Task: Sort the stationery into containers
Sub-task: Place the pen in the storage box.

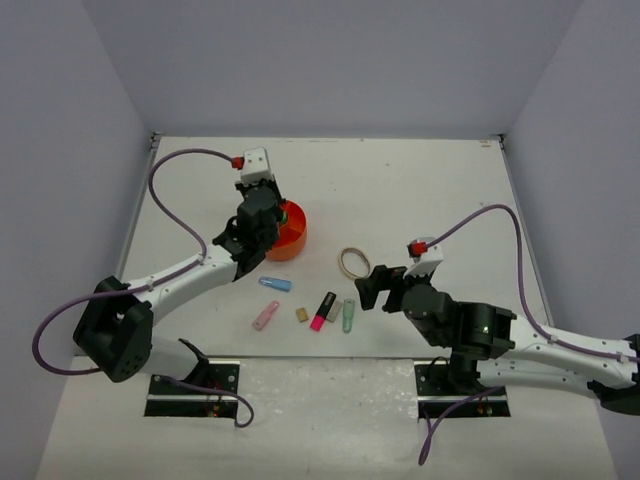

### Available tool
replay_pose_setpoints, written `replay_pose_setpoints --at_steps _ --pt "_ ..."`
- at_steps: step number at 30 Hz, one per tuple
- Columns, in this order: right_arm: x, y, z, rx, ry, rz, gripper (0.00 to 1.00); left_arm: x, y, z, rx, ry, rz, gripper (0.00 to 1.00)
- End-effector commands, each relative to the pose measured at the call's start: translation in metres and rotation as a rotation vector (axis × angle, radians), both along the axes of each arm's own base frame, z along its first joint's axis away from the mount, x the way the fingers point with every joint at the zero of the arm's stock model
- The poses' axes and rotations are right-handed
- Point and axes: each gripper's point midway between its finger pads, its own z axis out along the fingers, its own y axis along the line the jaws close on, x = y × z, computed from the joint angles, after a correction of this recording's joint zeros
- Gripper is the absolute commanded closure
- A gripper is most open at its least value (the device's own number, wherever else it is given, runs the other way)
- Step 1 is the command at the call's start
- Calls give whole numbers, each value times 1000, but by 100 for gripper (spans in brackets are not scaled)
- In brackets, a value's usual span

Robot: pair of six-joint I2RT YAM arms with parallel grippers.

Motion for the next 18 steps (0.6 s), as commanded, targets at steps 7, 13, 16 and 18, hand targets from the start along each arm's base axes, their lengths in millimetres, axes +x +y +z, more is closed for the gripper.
replay_pose_setpoints --at_steps 7,13,16,18 --pt "4 -11 10 35 -27 -40 1 -10 4 -38 -111 30 8 100" --pt "5 -7 10 24 -22 -36 1 -14 5 -44 -101 57 1 62" --pt "7 -7 7 11 -17 -49 1 -19 6 -36 -114 48 -15 43" --pt "8 -6 3 10 -7 -54 1 -23 7 -24 -147 32 -22 42"
